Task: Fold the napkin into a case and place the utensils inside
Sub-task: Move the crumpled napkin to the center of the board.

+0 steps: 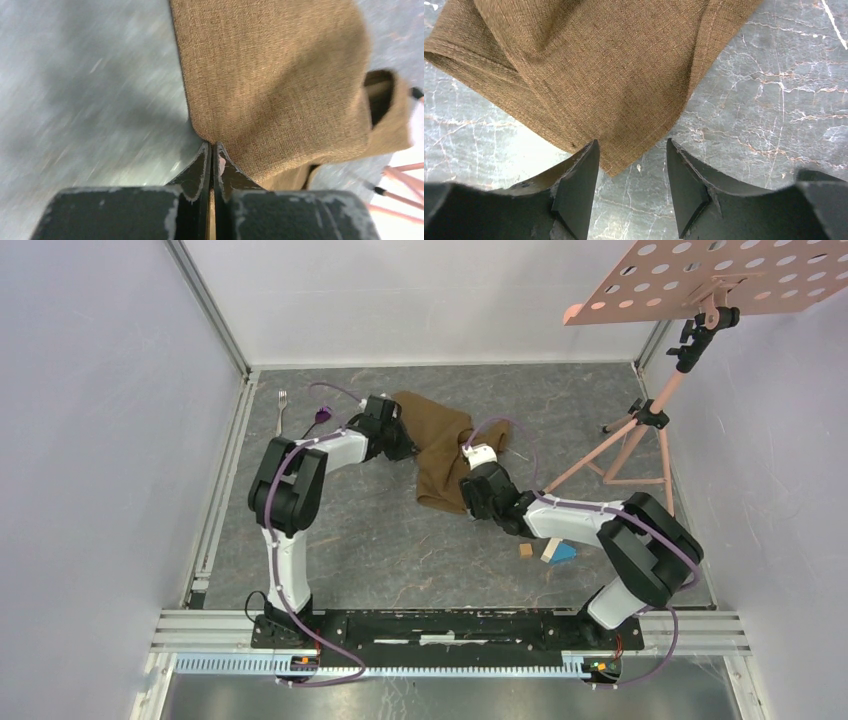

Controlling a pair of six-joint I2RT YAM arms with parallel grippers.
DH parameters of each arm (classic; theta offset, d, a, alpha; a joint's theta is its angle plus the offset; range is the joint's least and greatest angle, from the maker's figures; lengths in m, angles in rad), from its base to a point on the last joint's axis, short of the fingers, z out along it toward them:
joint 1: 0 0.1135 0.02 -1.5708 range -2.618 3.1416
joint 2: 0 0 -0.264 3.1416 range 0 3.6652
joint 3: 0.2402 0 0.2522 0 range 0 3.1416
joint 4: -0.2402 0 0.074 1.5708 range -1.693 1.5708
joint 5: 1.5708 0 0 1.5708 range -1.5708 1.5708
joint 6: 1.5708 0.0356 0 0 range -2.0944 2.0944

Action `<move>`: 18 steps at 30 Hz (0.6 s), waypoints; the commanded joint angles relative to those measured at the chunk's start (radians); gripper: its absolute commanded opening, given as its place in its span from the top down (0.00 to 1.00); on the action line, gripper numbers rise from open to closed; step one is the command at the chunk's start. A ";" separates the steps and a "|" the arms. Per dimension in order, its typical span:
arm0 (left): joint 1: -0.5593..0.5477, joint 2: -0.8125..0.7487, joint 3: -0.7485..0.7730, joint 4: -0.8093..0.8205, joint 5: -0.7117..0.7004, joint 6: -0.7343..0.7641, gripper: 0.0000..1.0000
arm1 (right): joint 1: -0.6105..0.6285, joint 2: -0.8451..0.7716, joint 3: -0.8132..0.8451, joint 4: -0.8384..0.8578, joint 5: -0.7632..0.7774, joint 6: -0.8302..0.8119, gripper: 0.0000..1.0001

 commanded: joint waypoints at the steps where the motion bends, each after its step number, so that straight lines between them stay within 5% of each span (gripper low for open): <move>1: -0.006 -0.266 -0.250 0.003 -0.105 0.049 0.98 | 0.000 -0.085 0.020 -0.052 -0.032 -0.060 0.41; 6: -0.029 -0.659 -0.633 -0.021 -0.173 -0.005 0.98 | -0.001 -0.167 0.010 -0.145 -0.128 -0.081 0.29; 10: -0.037 -0.879 -0.795 -0.071 -0.107 -0.058 0.96 | 0.000 -0.201 -0.016 -0.169 -0.170 -0.028 0.23; 14: -0.037 -0.990 -0.813 -0.176 -0.075 -0.065 0.56 | 0.000 -0.156 0.016 -0.245 -0.111 0.172 0.23; 18: -0.035 -1.077 -0.767 -0.306 -0.185 -0.042 0.21 | 0.003 -0.072 0.093 -0.323 -0.114 0.363 0.25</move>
